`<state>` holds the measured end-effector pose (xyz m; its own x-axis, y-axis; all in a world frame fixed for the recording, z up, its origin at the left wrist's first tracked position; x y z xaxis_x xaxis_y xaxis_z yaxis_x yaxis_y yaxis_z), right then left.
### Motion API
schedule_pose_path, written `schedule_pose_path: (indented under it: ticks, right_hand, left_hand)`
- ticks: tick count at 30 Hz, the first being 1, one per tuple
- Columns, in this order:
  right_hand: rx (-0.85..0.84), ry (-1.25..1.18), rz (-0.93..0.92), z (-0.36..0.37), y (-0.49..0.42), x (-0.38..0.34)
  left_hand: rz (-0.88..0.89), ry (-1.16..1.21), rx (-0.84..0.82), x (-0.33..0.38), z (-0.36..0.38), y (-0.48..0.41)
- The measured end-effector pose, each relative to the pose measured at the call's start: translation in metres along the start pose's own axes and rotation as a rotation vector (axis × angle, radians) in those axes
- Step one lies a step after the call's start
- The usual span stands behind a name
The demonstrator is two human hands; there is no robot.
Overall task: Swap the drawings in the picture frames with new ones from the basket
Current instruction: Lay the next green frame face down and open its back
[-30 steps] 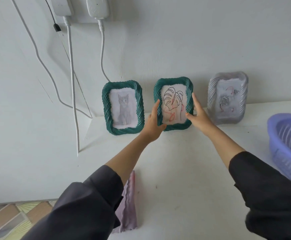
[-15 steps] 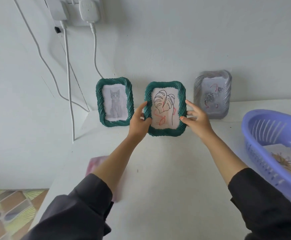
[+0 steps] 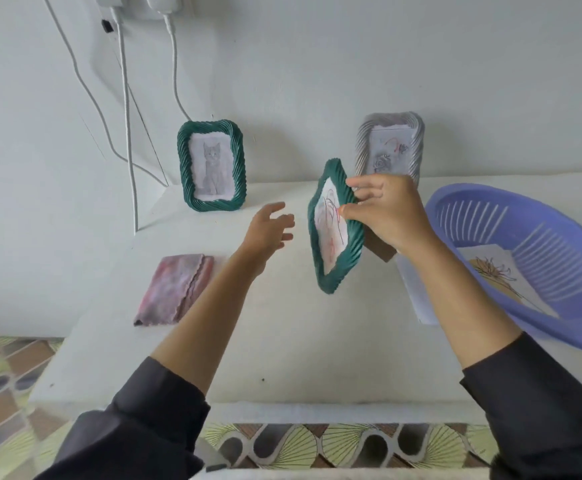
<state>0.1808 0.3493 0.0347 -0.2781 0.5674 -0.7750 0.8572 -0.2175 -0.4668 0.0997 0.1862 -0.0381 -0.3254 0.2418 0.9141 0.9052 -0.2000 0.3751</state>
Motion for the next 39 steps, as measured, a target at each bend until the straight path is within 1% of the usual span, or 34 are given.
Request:
schedule_pose_path:
  ticks: [2,5,7,9,11,14,15,16,20,22,25,27,30,32,34,36,37,39]
  right_hand:
    - [-0.063,0.132,-0.025,0.001,0.008,-0.010]
    - [-0.224,0.255,-0.081,0.014,0.020,-0.022]
    - [-0.330,0.267,-0.131,0.026,0.027,-0.030]
    - [-0.411,0.231,-0.163,0.037,0.030,-0.034]
    - [-0.423,0.164,-0.179,0.043,0.032,-0.034]
    - [-0.273,0.178,-0.163,0.032,0.027,-0.023]
    - [-0.244,0.213,-0.144,0.028,0.027,-0.015]
    - [-0.255,0.254,-0.114,0.027,0.027,-0.006]
    - [-0.495,0.331,0.015,0.048,0.045,0.042]
    - [-0.555,0.356,0.022,0.061,0.057,0.059]
    - [-0.534,0.373,0.008,0.069,0.069,0.073]
    - [-0.504,0.380,-0.004,0.071,0.072,0.076]
    - [-0.515,0.370,-0.015,0.072,0.071,0.078]
    - [-0.511,0.317,0.000,0.069,0.067,0.079]
    - [-0.413,0.255,0.020,0.061,0.055,0.081]
    - [-0.273,0.297,0.041,0.049,0.038,0.089]
    - [-0.232,0.334,0.058,0.045,0.029,0.095]
    - [-0.233,0.379,0.086,0.044,0.016,0.108]
  left_hand:
    - [0.069,0.111,0.033,0.011,0.007,0.016]
    - [0.099,0.221,-0.021,0.021,0.023,0.039]
    - [0.079,0.249,-0.035,0.021,0.030,0.048]
    - [0.064,0.265,0.013,0.017,0.028,0.047]
    - [0.080,0.268,0.065,0.011,0.020,0.043]
    - [0.090,0.182,0.114,-0.002,0.012,0.036]
    - [0.084,0.150,0.136,-0.009,0.010,0.033]
    - [0.074,0.126,0.160,-0.015,0.008,0.030]
    - [0.002,0.010,0.257,-0.046,0.005,0.015]
    - [-0.034,-0.045,0.306,-0.060,0.004,0.012]
    - [-0.034,-0.129,0.316,-0.072,0.005,0.011]
    - [-0.023,-0.231,0.318,-0.074,0.003,0.006]
    - [-0.018,-0.441,0.344,-0.072,-0.001,-0.006]
    - [-0.017,-0.491,0.359,-0.067,-0.006,-0.011]
    - [0.034,-0.497,0.352,-0.059,-0.011,-0.017]
    - [0.092,-0.508,0.305,-0.051,-0.011,-0.025]
    - [0.114,-0.523,0.278,-0.048,-0.010,-0.028]
    - [0.136,-0.566,0.230,-0.043,-0.008,-0.034]
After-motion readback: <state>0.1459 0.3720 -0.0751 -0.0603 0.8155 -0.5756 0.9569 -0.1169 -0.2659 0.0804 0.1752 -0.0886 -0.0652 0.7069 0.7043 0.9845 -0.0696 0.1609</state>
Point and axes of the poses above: each hand's wrist, its own y-axis away from the middle knuckle, its own z-axis out of the palm, x = y × z, the point moved 6 cm from there along -y, towards the middle knuckle, and after that the axes turned 13 degrees about -z, right-handed, at the moved point
